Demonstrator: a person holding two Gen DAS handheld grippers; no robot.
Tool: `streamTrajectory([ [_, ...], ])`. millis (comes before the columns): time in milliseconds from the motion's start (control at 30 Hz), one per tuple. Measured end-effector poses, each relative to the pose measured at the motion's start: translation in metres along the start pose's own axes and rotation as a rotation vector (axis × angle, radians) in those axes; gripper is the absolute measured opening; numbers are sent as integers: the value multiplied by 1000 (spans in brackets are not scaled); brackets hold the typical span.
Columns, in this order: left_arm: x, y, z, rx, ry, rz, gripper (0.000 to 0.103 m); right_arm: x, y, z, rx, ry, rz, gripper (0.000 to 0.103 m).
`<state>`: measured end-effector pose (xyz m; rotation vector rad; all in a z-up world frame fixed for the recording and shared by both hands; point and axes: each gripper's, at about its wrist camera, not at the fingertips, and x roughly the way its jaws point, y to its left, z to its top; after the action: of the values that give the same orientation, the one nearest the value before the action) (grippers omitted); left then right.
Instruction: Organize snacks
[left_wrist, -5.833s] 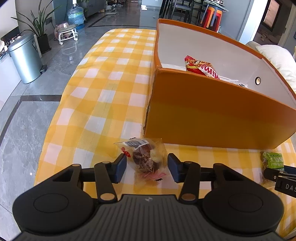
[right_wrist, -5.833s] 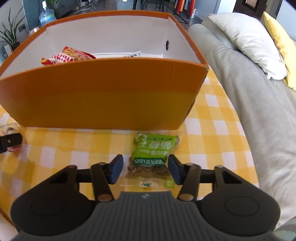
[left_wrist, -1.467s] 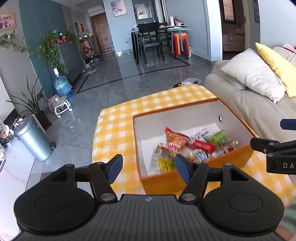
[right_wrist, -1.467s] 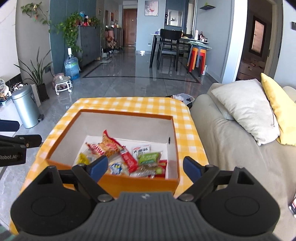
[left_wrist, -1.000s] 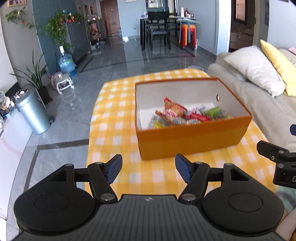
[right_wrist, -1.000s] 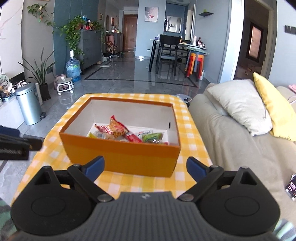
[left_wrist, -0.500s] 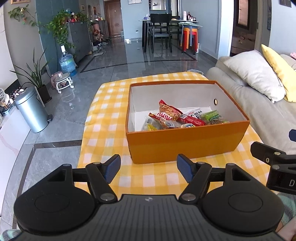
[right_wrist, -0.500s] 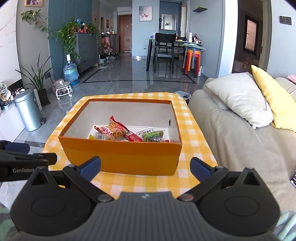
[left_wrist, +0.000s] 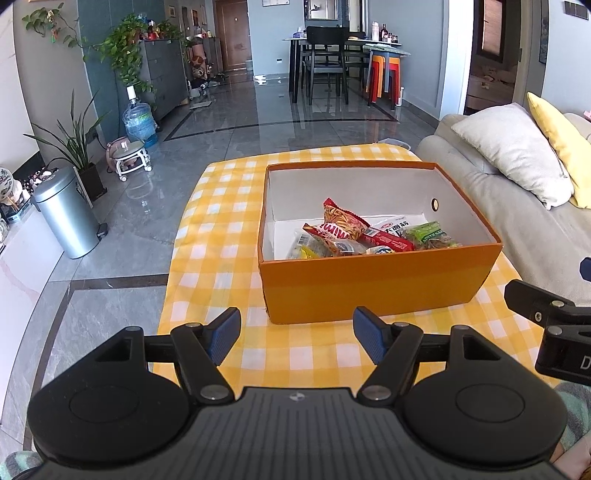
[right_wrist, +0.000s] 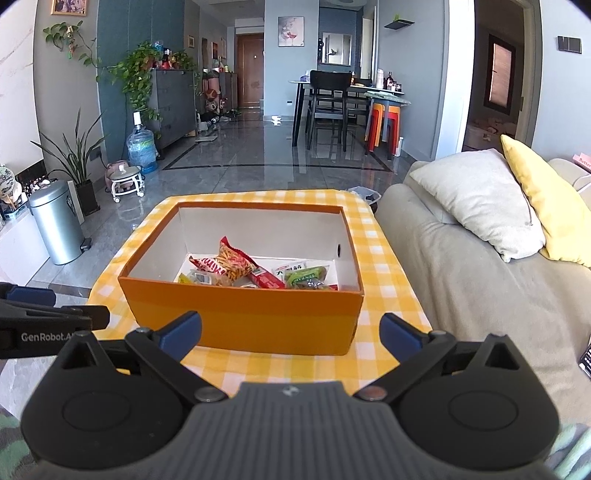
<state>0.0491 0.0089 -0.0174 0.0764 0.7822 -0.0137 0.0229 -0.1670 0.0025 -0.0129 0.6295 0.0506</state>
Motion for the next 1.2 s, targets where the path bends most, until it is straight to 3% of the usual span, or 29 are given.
streamTrajectory([
  [1200, -3, 3, 1, 1, 1, -1, 82, 2, 3, 1, -6, 11, 4, 99],
])
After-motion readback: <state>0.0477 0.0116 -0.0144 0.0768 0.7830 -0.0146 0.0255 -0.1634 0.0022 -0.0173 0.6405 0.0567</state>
